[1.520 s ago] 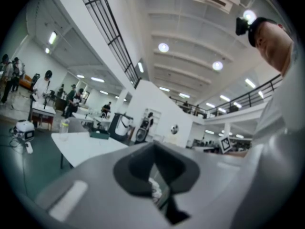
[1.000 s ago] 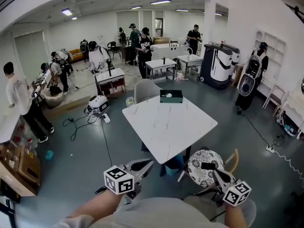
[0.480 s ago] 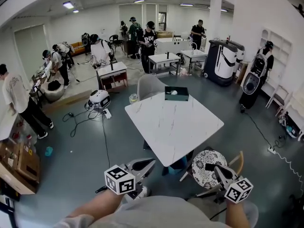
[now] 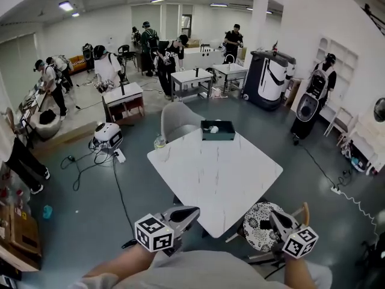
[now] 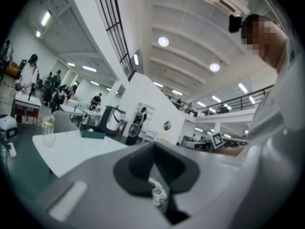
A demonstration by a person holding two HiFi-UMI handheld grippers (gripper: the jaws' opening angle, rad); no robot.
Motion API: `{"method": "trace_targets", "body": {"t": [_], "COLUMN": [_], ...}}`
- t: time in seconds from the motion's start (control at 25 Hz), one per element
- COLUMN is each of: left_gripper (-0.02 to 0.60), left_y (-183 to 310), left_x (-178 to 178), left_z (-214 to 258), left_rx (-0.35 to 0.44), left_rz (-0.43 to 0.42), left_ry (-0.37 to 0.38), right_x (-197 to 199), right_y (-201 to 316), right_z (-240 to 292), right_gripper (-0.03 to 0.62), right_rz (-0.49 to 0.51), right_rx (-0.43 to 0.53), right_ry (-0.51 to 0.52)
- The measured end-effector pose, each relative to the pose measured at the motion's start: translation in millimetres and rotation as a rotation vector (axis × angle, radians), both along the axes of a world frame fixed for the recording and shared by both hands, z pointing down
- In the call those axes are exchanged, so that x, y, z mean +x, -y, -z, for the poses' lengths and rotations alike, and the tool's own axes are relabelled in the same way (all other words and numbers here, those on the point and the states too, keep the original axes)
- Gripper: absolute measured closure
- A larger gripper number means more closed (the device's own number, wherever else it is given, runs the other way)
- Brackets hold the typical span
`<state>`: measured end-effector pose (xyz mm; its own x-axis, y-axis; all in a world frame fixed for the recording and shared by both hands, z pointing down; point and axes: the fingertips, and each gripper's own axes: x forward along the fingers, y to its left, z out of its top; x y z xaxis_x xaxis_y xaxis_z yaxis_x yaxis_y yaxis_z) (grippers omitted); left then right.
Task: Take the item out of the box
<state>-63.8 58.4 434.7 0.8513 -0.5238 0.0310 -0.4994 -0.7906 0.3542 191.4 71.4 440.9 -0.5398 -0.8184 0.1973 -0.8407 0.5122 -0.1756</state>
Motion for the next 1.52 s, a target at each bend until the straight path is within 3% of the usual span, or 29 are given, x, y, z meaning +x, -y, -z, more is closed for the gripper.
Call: {"method": "trace_targets", "body": {"t": [0.36,0.72,1.2,1.52], "left_gripper": [0.579,0.580,0.578,0.579], "left_y": [96,154,178,203], "left_x": [-42,-60,-33,1], "left_z": [0,-9,-13,-26], "left_rx": [0.014,0.014,0.009,-0.017], "left_rz": [-0.082,-0.101,-0.099,0.012], "left_ry": [0.001,-0.025,0.006,0.045], "right_x": [-49,-67,-55,-41], "right_y": [90,138,179,237], "right_z": [5,3,-3,-18], "right_gripper": [0.586,0.586,0.586,0.586], "right_rz": [-0.075,-0.113,-0.062,0.079], "right_rx": [-0.002,-0.032,-0.051,-0.060], "right_ry": [-0.011,-0.030,-0.024,0.007]}}
